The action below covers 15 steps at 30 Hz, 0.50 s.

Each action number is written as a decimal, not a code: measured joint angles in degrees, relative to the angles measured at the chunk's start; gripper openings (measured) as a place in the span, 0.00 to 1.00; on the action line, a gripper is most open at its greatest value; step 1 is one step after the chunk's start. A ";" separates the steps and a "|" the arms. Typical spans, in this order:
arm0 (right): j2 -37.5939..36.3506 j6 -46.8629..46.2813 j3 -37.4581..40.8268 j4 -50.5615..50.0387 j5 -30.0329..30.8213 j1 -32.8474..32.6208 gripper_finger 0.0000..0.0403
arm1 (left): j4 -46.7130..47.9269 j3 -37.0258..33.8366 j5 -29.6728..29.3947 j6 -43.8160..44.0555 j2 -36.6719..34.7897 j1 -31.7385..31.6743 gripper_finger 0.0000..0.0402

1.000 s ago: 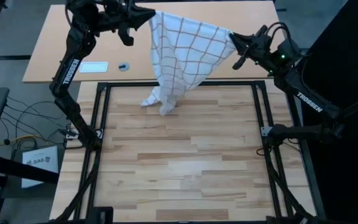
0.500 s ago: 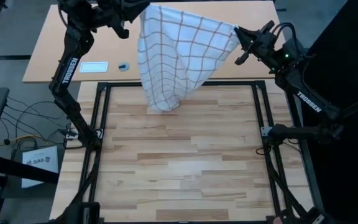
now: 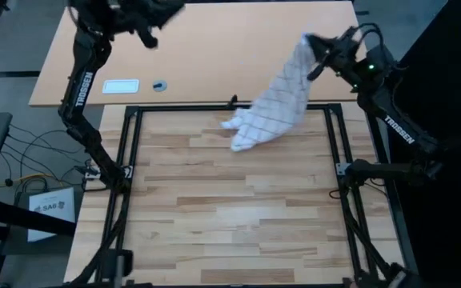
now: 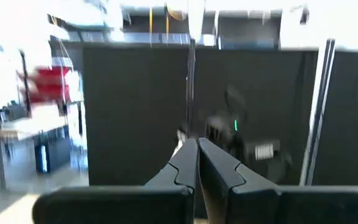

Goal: Roll towel
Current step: Fold the white checkered towel

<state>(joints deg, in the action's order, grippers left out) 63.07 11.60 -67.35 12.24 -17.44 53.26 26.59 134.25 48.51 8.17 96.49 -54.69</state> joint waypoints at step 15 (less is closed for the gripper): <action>0.02 3.28 0.02 -23.19 -0.80 -26.85 0.00 | 38.22 -0.39 -27.04 -32.60 0.19 15.08 0.00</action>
<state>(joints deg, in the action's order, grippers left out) 63.09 14.88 -67.33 -10.95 -18.24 26.41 64.81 133.86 21.47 -24.43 96.68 -39.61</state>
